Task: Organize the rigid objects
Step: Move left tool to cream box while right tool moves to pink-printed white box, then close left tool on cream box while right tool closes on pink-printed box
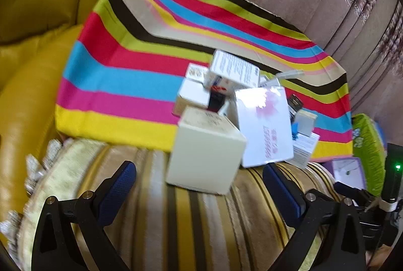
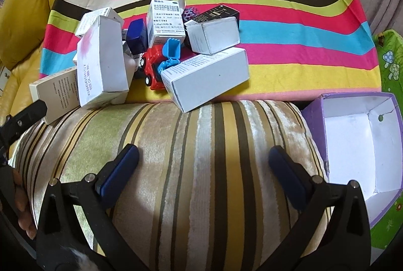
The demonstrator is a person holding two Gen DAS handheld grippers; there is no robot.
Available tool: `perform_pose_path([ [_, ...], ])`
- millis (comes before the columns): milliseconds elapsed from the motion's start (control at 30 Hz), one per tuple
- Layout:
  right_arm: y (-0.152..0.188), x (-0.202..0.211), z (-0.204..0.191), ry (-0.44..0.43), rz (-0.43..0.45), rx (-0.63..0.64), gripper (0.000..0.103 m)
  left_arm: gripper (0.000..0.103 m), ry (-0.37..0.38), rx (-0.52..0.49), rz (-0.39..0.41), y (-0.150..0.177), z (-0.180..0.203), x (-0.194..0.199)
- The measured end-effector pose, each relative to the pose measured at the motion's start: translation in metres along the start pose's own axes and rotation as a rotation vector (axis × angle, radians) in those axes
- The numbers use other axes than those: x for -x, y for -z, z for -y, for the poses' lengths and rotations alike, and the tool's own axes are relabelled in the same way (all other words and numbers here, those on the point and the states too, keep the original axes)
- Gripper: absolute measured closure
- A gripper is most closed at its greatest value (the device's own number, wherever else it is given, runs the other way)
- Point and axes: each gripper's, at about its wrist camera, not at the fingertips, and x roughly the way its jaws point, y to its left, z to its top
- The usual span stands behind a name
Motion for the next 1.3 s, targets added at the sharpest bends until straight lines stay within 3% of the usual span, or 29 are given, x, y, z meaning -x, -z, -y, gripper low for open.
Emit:
perform_pose_path([
  [233, 0.001, 0.004, 0.006, -0.033, 0.035, -0.005, 0.000, 0.002, -0.007, -0.028, -0.016, -0.014, -0.005, -0.009],
  [367, -0.005, 0.015, 0.000, -0.097, 0.092, -0.004, 0.000, 0.010, 0.002, -0.031, -0.027, -0.016, -0.004, -0.014],
  [467, -0.007, 0.022, -0.015, -0.095, 0.122, 0.055, 0.000, 0.022, 0.012, -0.034, -0.031, -0.013, -0.004, -0.017],
  [600, -0.010, 0.019, -0.035, -0.073, 0.125, 0.137, 0.000, 0.050, 0.036, -0.035, -0.039, -0.010, -0.003, -0.020],
  [933, -0.023, 0.014, -0.060, -0.031, 0.131, 0.232, 0.000, 0.050, 0.040, -0.032, -0.025, -0.004, 0.000, -0.013],
  [1300, -0.033, 0.005, -0.121, 0.090, 0.152, 0.402, 0.000, 0.050, 0.130, 0.094, -0.028, -0.004, -0.026, -0.007],
])
